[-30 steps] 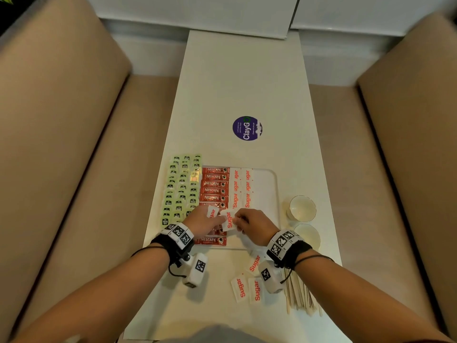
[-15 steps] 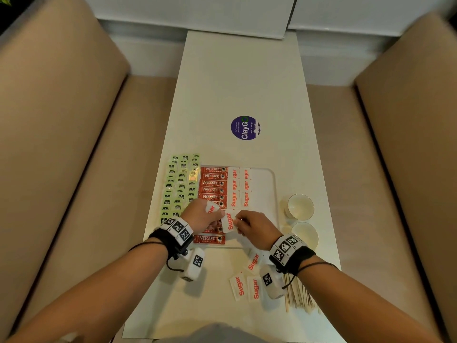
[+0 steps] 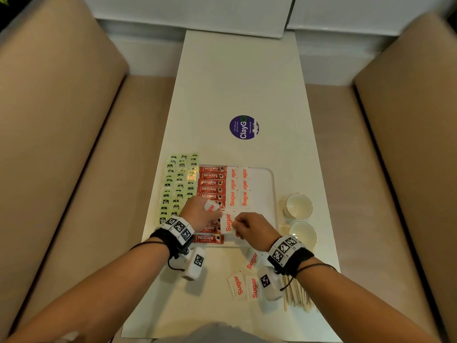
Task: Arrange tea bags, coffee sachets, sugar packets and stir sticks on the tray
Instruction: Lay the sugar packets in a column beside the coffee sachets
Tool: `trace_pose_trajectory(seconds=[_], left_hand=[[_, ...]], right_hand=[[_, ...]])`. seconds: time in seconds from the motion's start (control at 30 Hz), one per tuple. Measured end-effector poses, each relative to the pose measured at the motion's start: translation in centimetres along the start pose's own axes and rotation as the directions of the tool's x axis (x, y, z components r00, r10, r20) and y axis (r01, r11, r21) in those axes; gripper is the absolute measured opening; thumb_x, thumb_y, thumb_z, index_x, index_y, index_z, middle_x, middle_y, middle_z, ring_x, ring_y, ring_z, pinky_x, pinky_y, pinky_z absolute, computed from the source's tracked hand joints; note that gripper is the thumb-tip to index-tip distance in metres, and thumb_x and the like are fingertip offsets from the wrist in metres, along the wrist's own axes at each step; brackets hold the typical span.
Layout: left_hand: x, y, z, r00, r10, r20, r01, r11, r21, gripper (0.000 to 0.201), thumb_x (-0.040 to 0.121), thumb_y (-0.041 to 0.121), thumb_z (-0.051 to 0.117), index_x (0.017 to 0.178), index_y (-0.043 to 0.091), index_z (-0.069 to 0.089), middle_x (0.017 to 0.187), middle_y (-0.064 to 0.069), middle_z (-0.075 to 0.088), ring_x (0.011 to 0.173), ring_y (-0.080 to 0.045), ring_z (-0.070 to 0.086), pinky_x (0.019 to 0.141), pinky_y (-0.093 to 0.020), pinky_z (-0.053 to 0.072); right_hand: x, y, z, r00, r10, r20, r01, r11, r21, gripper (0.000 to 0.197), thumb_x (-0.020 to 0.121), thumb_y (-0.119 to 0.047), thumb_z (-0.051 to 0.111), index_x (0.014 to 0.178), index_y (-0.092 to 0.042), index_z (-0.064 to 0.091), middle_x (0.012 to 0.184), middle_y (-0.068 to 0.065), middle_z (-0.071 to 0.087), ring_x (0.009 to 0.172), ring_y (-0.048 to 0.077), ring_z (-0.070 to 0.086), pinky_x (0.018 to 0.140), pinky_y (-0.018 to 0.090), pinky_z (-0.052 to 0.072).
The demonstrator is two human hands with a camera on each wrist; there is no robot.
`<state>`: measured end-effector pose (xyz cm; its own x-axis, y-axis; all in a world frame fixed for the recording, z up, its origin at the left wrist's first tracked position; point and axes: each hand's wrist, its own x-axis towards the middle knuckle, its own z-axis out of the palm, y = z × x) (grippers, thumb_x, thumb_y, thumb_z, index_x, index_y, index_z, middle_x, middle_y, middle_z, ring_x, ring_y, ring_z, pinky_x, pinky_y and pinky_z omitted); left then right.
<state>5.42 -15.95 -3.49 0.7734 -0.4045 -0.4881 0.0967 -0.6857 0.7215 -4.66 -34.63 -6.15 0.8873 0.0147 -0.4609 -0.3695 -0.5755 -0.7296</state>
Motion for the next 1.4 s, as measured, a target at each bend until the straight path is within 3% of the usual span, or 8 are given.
trace_pose_trajectory(seconds=[0.37,0.47,0.6,0.73,0.97,1.2,1.33,1.4], left_hand=[[0.4,-1.9,-0.3,0.983,-0.185,0.021,0.186,0.964,-0.190,0.012,0.092,0.009,0.066,0.090,-0.001,0.071,0.083,-0.021,0.074,0.066,-0.025,0.069,0.072,-0.045,0.062],[0.1,-2.2,-0.2,0.965,-0.256,0.059,0.262,0.921,-0.287,0.007,0.091,0.004,0.065,0.092,-0.001,0.070,0.084,-0.019,0.071,0.064,-0.022,0.068,0.064,-0.038,0.061],[-0.2,-2.4,-0.3,0.957,-0.278,0.083,0.289,0.885,-0.365,0.007,0.092,0.001,0.061,0.092,0.003,0.068,0.089,-0.014,0.072,0.068,-0.025,0.068,0.068,-0.038,0.061],[-0.8,-2.4,-0.3,0.959,-0.273,0.078,0.281,0.872,-0.401,0.015,0.102,0.010,0.049,0.103,0.016,0.063,0.097,-0.010,0.075,0.080,-0.026,0.073,0.067,-0.035,0.061],[-1.0,-2.8,-0.6,0.958,-0.265,0.112,0.287,0.882,-0.373,0.021,0.101,0.020,0.052,0.100,0.015,0.073,0.100,-0.010,0.077,0.093,-0.031,0.073,0.090,-0.053,0.057],[-0.7,-3.9,-0.2,0.971,-0.207,0.117,0.235,0.905,-0.355,0.019,0.094,0.028,0.064,0.096,0.013,0.075,0.098,-0.007,0.077,0.096,-0.029,0.074,0.089,-0.053,0.058],[1.1,-7.7,1.0,0.976,-0.187,0.112,0.211,0.937,-0.278,0.063,0.068,0.060,0.068,0.101,0.007,0.069,0.104,-0.022,0.071,0.098,-0.043,0.068,0.088,-0.060,0.056],[-0.1,-5.4,0.3,0.979,-0.171,0.112,0.196,0.937,-0.289,0.045,0.079,0.047,0.073,0.101,0.007,0.071,0.102,-0.021,0.072,0.095,-0.039,0.070,0.085,-0.054,0.059]], right_hand=[[3.2,1.9,-0.4,0.963,0.258,-0.071,-0.260,0.966,-0.012,0.029,0.098,-0.027,0.059,0.075,-0.016,0.072,0.079,-0.004,0.074,0.072,0.011,0.067,0.070,0.025,0.052],[3.9,1.9,-0.2,0.957,0.285,-0.055,-0.286,0.958,-0.027,0.028,0.098,-0.029,0.061,0.079,-0.014,0.075,0.079,-0.003,0.074,0.073,0.013,0.069,0.069,0.025,0.054],[4.6,1.7,-0.3,0.954,0.294,-0.054,-0.295,0.955,-0.030,0.028,0.096,-0.027,0.063,0.075,-0.015,0.075,0.076,-0.004,0.073,0.073,0.012,0.069,0.068,0.023,0.049],[4.9,1.5,-0.3,0.954,0.295,-0.059,-0.297,0.954,-0.042,0.031,0.097,-0.027,0.062,0.068,-0.018,0.071,0.070,-0.007,0.069,0.066,0.007,0.063,0.059,0.018,0.042],[5.1,1.4,-0.2,0.948,0.308,-0.080,-0.313,0.949,-0.050,0.032,0.096,-0.030,0.063,0.067,-0.019,0.071,0.071,-0.006,0.069,0.067,0.007,0.064,0.057,0.019,0.042],[5.1,1.0,-0.1,0.939,0.329,-0.099,-0.334,0.942,-0.034,0.029,0.096,-0.031,0.064,0.070,-0.019,0.071,0.075,-0.007,0.069,0.071,0.009,0.066,0.059,0.021,0.044],[4.9,0.8,-0.2,0.935,0.334,-0.122,-0.340,0.940,-0.030,0.027,0.096,-0.030,0.065,0.072,-0.017,0.069,0.077,-0.005,0.068,0.068,0.007,0.063,0.054,0.018,0.041],[4.8,0.8,-0.2,0.934,0.333,-0.132,-0.340,0.940,-0.032,0.029,0.095,-0.031,0.066,0.070,-0.016,0.068,0.075,-0.006,0.067,0.070,0.012,0.066,0.055,0.019,0.042]])
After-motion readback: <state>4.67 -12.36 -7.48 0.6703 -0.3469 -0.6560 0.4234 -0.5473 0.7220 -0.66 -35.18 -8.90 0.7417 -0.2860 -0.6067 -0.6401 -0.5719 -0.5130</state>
